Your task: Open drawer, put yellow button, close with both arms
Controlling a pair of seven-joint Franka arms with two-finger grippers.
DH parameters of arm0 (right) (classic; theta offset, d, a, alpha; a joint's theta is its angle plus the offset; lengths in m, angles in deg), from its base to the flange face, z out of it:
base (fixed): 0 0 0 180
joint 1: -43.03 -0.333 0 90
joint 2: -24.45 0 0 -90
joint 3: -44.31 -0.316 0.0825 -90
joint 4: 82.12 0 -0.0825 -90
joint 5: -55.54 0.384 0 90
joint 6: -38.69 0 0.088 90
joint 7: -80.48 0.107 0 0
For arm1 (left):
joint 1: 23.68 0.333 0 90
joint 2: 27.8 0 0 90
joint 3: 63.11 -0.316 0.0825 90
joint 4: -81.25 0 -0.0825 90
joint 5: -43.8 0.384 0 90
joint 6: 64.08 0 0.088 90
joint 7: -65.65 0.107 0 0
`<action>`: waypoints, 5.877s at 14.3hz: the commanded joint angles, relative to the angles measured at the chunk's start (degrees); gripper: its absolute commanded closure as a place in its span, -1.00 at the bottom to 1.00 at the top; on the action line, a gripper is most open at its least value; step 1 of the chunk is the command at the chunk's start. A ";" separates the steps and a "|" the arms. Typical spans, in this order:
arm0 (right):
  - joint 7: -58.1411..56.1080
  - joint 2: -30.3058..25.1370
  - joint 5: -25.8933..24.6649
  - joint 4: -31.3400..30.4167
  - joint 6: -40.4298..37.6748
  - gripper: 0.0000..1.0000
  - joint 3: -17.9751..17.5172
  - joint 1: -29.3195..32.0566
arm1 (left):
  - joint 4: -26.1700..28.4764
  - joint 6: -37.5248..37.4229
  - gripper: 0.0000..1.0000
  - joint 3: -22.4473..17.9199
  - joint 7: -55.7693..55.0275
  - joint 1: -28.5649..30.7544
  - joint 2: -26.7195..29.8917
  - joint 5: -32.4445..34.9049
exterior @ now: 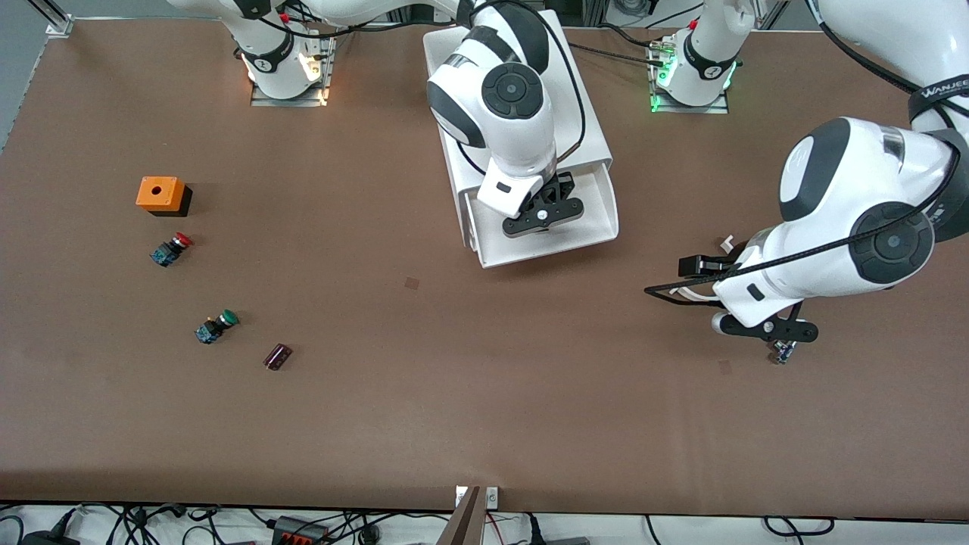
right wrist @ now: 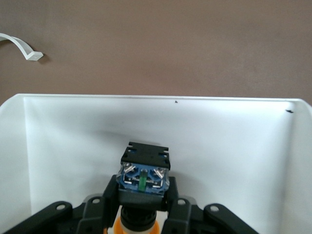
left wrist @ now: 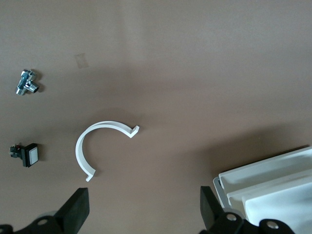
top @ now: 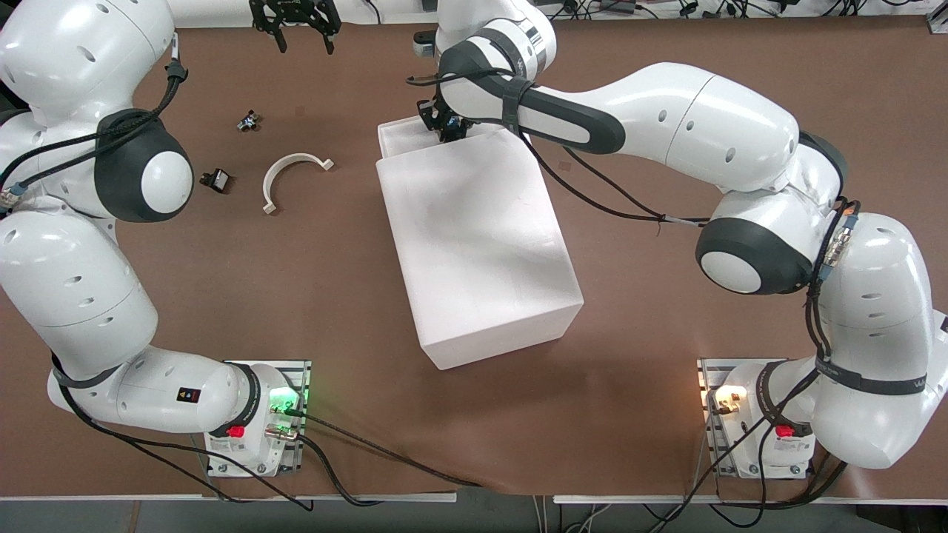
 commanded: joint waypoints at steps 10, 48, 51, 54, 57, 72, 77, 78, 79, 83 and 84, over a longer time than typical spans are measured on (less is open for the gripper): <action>3.93 -1.75 -0.22 2.13 -1.79 -1.00 0.83 1.00 | -1.34 0.37 -1.00 0.15 -0.90 -0.32 -0.79 0.90; -34.48 -34.10 -6.19 -23.08 -16.48 -1.00 3.54 49.62 | 29.15 23.31 -1.00 8.84 -40.18 -17.19 6.86 -2.97; -34.74 -34.72 -6.19 -24.75 -14.72 -1.00 6.01 47.76 | 29.51 23.14 -1.00 9.02 -41.50 -17.54 6.77 -2.97; -34.74 -35.33 -6.28 -25.62 -15.42 -1.00 5.92 47.76 | 29.42 21.29 -1.00 9.02 -41.41 -17.46 6.86 -3.14; -34.74 -40.76 -6.37 -34.21 -11.57 -1.00 5.66 47.76 | 29.33 19.36 -1.00 11.30 -41.41 -16.67 6.94 -3.23; -34.74 -45.70 -6.11 -39.96 -13.31 -1.00 5.48 47.85 | 14.06 8.21 -1.00 10.69 -16.93 -1.13 8.00 9.34; -35.00 -46.50 -6.20 -40.31 -13.84 -1.00 5.57 47.76 | 11.40 7.14 -1.00 11.05 -0.47 6.71 10.37 9.25; -34.74 -46.41 -6.19 -40.22 -13.93 -1.00 5.57 47.76 | 10.88 6.96 -1.00 11.04 0.41 7.41 12.29 9.25; -34.74 -46.32 -6.19 -40.13 -13.93 -1.00 5.57 47.76 | 10.61 5.05 -1.00 10.87 1.38 8.81 14.39 8.73; -35.09 -46.41 -6.28 -40.04 -14.63 -1.00 5.49 47.76 | 10.52 -2.51 -1.00 11.39 5.33 12.77 18.10 8.11; -35.09 -46.50 -6.37 -40.22 -14.63 -1.00 5.48 47.76 | 10.44 -5.05 -1.00 11.40 7.95 14.43 18.37 6.28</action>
